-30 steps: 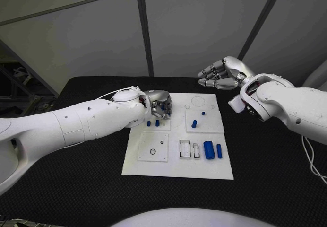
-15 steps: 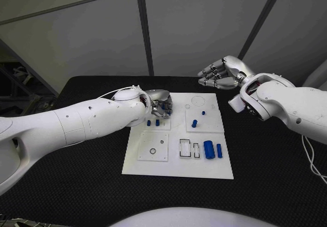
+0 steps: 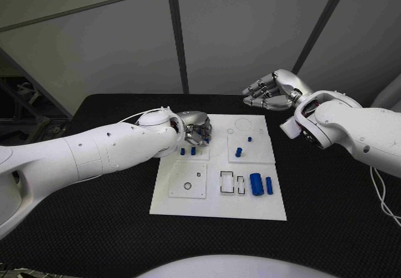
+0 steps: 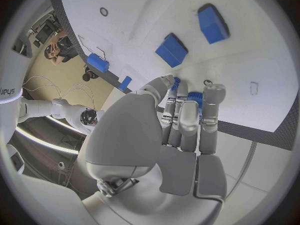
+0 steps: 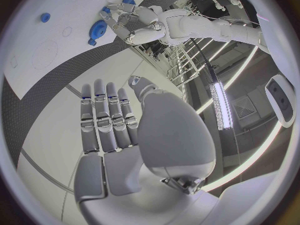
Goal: Assemble the parts on the task board
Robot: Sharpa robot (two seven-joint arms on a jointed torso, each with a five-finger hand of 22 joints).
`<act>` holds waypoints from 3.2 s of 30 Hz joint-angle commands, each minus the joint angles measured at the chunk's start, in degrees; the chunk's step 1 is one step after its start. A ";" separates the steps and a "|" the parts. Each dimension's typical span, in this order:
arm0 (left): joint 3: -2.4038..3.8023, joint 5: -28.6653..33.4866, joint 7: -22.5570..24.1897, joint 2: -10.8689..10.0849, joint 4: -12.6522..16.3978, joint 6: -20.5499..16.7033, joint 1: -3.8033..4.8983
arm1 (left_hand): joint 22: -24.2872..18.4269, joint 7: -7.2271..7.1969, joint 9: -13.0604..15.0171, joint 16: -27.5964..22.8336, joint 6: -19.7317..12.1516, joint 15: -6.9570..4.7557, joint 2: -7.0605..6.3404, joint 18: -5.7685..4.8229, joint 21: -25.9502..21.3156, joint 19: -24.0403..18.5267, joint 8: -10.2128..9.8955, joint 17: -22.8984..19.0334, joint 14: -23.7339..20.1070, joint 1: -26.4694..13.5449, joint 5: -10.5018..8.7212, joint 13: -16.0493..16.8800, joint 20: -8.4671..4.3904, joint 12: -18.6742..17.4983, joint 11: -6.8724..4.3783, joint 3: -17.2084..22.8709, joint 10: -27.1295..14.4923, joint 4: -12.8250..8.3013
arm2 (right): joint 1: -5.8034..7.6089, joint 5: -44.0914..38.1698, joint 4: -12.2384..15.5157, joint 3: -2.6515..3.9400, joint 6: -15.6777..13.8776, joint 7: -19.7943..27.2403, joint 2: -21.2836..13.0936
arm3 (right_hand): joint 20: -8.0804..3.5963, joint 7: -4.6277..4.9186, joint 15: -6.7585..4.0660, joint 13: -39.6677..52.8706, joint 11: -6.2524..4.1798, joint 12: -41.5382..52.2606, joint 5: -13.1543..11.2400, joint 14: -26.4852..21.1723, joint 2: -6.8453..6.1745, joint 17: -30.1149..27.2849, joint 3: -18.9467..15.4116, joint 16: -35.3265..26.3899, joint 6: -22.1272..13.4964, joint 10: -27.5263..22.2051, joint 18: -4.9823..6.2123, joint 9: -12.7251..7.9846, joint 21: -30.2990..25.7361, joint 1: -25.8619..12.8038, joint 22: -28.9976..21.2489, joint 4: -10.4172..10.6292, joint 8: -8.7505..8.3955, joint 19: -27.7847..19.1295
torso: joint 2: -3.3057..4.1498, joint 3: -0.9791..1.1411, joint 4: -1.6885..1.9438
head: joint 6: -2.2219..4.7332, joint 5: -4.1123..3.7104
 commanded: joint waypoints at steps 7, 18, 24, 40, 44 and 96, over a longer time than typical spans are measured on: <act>1.91 1.14 1.29 -1.85 2.56 -2.80 0.01 | 0.39 0.09 -0.15 0.50 0.66 0.16 -0.08 0.04 0.61 0.68 -0.40 0.24 0.54 -0.20 -0.33 -0.17 0.04 -0.59 -0.05 0.69 0.51 -0.05 | 0.10 0.06 0.02 0.03 0.20 0.37 -0.11 | -0.04 0.38 0.20 -0.08 0.33 -0.35 0.37 0.03 0.34 -0.08 0.06 -0.36 -0.01 -0.10 0.73 0.08 -0.27 0.06 -0.05 -0.17 -0.38 0.47 | 0.09 -0.06 -0.05 | 0.27 0.03; 5.65 2.07 1.11 -5.63 6.22 -3.04 -0.02 | 0.76 0.19 -0.24 0.72 0.85 0.21 -0.25 -0.03 1.07 0.91 -0.60 0.40 0.76 -0.47 -0.34 -0.30 0.05 -0.95 0.01 0.94 0.75 -0.17 | 0.09 0.03 -0.28 0.03 0.29 0.41 -0.05 | -0.04 0.38 0.20 -0.08 0.33 -0.35 0.37 0.03 0.34 -0.08 0.06 -0.36 -0.01 -0.10 0.73 0.08 -0.27 0.06 -0.05 -0.17 -0.38 0.47 | -0.01 -0.05 0.05 | 0.19 0.25; 6.17 2.89 0.08 -8.67 7.24 -1.38 -0.04 | 0.94 0.20 -0.29 0.81 0.99 0.23 -0.35 -0.08 1.28 1.02 -0.69 0.42 0.85 -0.71 -0.36 -0.36 0.08 -1.13 0.02 1.02 0.90 -0.17 | 0.09 0.03 -0.34 0.03 0.30 0.38 -0.14 | -0.04 0.38 0.20 -0.08 0.33 -0.35 0.37 0.03 0.34 -0.08 0.06 -0.36 -0.01 -0.10 0.73 0.08 -0.27 0.06 -0.05 -0.17 -0.38 0.47 | -0.04 -0.04 0.01 | 0.22 0.23; 6.21 3.07 -0.80 -11.21 7.37 0.53 -1.65 | 1.07 0.16 -0.33 0.85 1.14 0.24 -0.45 -0.10 1.38 1.06 -0.78 0.35 0.88 -0.99 -0.38 -0.42 0.12 -1.31 0.01 1.08 1.08 -0.15 | 0.09 -0.09 -0.36 0.03 0.30 0.36 -0.21 | -0.04 0.38 0.20 -0.08 0.33 -0.35 0.37 0.03 0.34 -0.08 0.06 -0.36 -0.01 -0.10 0.73 0.08 -0.27 0.06 -0.05 -0.17 -0.38 0.47 | -0.03 0.00 -0.11 | 0.21 0.62; 6.21 3.07 -0.75 -10.97 7.01 0.76 -2.12 | 1.04 0.15 -0.33 0.86 1.18 0.24 -0.45 -0.09 1.31 1.02 -0.79 0.32 0.88 -1.02 -0.38 -0.43 0.13 -1.34 0.00 1.11 1.11 -0.15 | 0.09 -0.09 -0.35 0.03 0.28 0.36 -0.24 | -0.04 0.38 0.20 -0.08 0.33 -0.35 0.37 0.03 0.34 -0.08 0.06 -0.36 -0.01 -0.10 0.73 0.08 -0.27 0.06 -0.05 -0.17 -0.38 0.47 | 0.01 0.02 -0.13 | 0.30 0.53; 6.17 3.04 -1.38 -8.23 4.67 3.41 -2.76 | 1.06 0.13 -0.42 0.84 1.27 0.23 -0.41 -0.03 1.10 0.86 -0.99 0.03 0.80 -1.12 -0.37 -0.52 0.15 -1.65 -0.02 1.37 1.27 -0.26 | 0.08 -0.11 -0.24 0.03 0.38 0.33 -0.18 | -0.05 0.38 0.19 -0.09 0.32 -0.34 0.65 0.08 0.34 -0.11 0.13 -0.40 0.03 -0.08 0.73 0.10 -0.40 0.08 -0.14 -0.21 -0.37 0.58 | 0.03 0.01 -0.08 | -0.10 0.33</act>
